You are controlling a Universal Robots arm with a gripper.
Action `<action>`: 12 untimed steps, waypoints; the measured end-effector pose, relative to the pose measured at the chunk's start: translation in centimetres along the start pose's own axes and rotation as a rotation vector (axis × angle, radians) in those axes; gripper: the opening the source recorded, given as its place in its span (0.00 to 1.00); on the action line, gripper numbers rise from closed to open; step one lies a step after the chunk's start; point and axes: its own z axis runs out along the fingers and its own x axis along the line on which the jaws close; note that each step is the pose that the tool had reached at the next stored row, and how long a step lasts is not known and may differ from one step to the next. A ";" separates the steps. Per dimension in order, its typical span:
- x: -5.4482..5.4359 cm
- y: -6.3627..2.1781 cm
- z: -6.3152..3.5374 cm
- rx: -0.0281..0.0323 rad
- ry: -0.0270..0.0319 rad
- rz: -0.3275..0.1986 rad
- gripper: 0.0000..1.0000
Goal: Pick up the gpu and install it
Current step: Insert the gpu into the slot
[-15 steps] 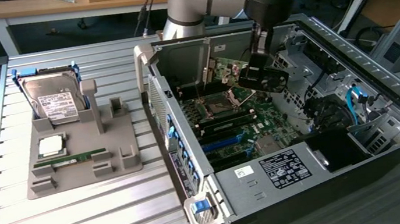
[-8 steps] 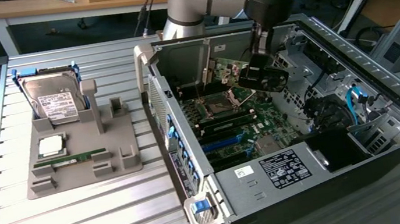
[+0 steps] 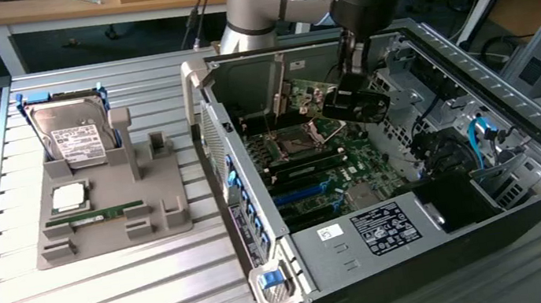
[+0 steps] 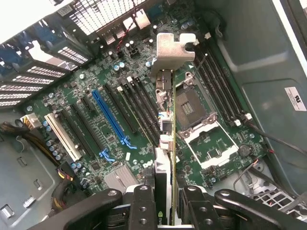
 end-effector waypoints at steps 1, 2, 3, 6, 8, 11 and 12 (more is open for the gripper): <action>0.0 0.00 0.00 -0.0002 -0.0003 -0.006 0.27; 0.0 0.00 0.00 -0.0005 -0.0008 -0.014 0.27; 0.0 0.00 0.00 -0.0006 -0.0010 -0.018 0.27; 0.0 0.00 0.00 -0.0011 -0.0020 -0.034 0.27; 0.0 0.00 0.00 -0.0014 -0.0024 -0.042 0.27; 0.0 0.00 0.01 -0.0019 -0.0033 -0.058 0.27; 0.0 0.00 0.01 -0.0020 -0.0036 -0.062 0.27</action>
